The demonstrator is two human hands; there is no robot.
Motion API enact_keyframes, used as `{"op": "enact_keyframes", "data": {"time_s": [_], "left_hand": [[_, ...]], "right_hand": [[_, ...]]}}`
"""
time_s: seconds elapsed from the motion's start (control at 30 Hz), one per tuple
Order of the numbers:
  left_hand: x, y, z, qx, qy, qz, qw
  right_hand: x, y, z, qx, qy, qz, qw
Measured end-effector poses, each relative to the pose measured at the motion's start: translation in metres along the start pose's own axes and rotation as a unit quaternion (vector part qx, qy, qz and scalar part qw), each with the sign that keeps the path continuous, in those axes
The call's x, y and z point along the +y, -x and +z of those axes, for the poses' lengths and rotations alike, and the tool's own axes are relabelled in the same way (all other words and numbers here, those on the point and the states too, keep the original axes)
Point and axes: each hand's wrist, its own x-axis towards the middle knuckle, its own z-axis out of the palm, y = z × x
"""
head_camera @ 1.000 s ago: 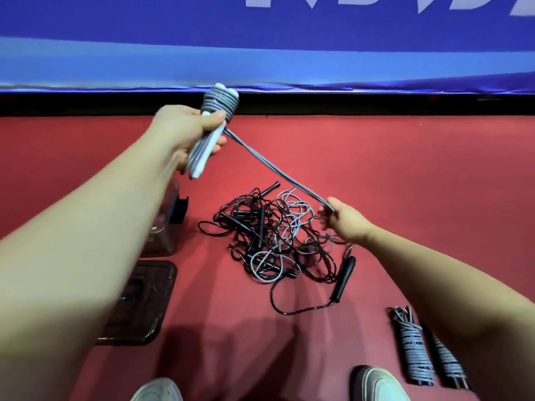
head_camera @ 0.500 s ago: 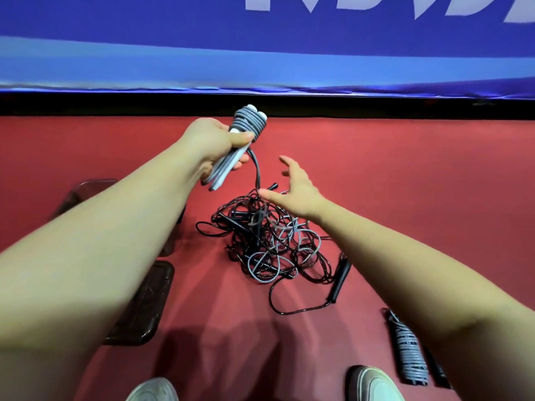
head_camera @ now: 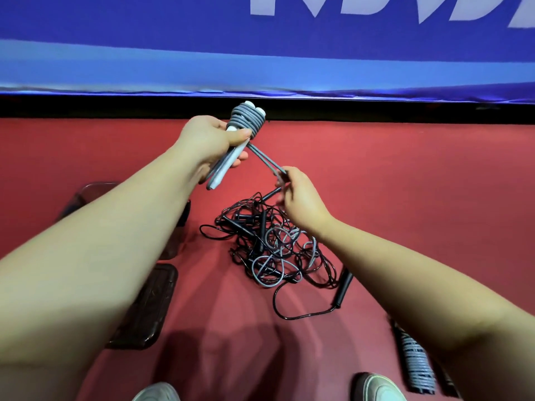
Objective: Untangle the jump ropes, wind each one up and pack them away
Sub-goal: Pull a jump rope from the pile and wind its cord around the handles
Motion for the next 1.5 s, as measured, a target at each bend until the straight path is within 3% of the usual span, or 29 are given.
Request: {"op": "enact_keyframes", "data": {"time_s": [0.1, 0.27, 0.43, 0.5, 0.6, 0.73, 0.83, 0.93, 1.07, 1.13, 1.3, 1.5], "left_hand": [[0.000, -0.002, -0.002, -0.018, 0.027, -0.035, 0.999], [0.003, 0.005, -0.008, -0.092, 0.089, -0.118, 0.985], [0.004, 0.006, -0.013, -0.116, 0.079, -0.107, 0.984], [0.000, 0.002, -0.014, -0.097, 0.045, -0.077, 0.991], [-0.011, -0.005, -0.016, -0.060, -0.037, -0.030, 0.997], [-0.017, -0.006, -0.009, -0.057, -0.129, -0.003, 0.990], [-0.014, -0.001, 0.001, -0.055, -0.236, 0.047, 0.969], [-0.012, 0.004, 0.013, -0.088, -0.309, 0.092, 0.942], [-0.012, 0.012, 0.026, -0.152, -0.426, 0.141, 0.881], [-0.012, 0.017, 0.030, -0.176, -0.463, 0.153, 0.855], [-0.012, 0.024, 0.035, -0.219, -0.444, 0.126, 0.860], [-0.010, 0.027, 0.035, -0.255, -0.439, 0.122, 0.853]], "right_hand": [[0.010, 0.000, -0.004, 0.030, 0.009, 0.025, 0.999], [0.014, 0.001, -0.019, -0.028, 0.033, 0.019, 0.999], [0.011, 0.003, -0.031, -0.083, 0.006, 0.013, 0.996], [0.002, 0.007, -0.036, -0.076, 0.056, -0.022, 0.995], [-0.015, 0.006, -0.040, -0.028, 0.264, -0.155, 0.951], [-0.046, 0.000, -0.045, 0.074, 0.353, -0.322, 0.875], [-0.063, -0.009, -0.050, 0.090, 0.412, -0.353, 0.835], [-0.073, -0.015, -0.058, 0.058, 0.446, -0.339, 0.826], [-0.074, -0.015, -0.068, 0.001, 0.456, -0.303, 0.837], [-0.066, -0.016, -0.074, -0.029, 0.435, -0.243, 0.867], [-0.038, -0.009, -0.072, -0.100, 0.247, -0.079, 0.961], [-0.030, -0.009, -0.077, -0.160, 0.070, -0.025, 0.984]]}}
